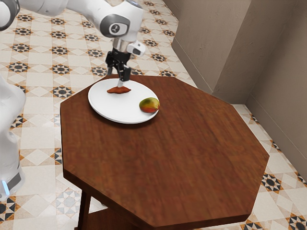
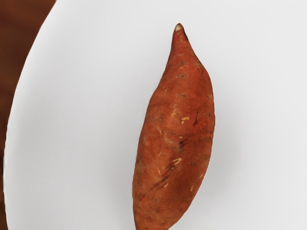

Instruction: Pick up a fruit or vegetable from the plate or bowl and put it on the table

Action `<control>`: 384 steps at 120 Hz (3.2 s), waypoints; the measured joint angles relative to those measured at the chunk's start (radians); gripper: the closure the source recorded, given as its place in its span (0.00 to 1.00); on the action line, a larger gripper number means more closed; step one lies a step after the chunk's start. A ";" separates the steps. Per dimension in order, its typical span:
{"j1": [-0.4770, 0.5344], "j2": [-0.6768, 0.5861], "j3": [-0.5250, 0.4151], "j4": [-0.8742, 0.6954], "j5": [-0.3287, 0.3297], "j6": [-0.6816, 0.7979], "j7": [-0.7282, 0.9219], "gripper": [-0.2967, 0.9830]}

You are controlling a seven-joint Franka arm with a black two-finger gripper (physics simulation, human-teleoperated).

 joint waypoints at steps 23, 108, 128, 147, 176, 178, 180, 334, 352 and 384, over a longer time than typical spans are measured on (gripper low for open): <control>-0.016 0.005 0.014 0.000 0.021 0.010 0.001 0.23; -0.176 0.045 0.174 -0.022 0.028 0.073 -0.004 0.23; -0.189 0.048 0.201 -0.022 0.028 0.081 -0.005 0.23; -0.264 0.050 0.272 -0.022 0.032 0.099 -0.004 0.23; -0.285 0.061 0.288 -0.027 0.034 0.115 -0.005 0.21; -0.285 0.061 0.287 -0.028 0.034 0.116 -0.005 0.21; -0.285 0.062 0.287 -0.029 0.034 0.116 -0.005 0.20; -0.513 0.433 0.119 0.517 -0.192 0.028 0.029 0.66; -0.414 0.512 -0.011 0.579 -0.265 0.023 0.032 0.66; -0.279 0.576 -0.178 0.653 -0.303 0.017 0.036 0.66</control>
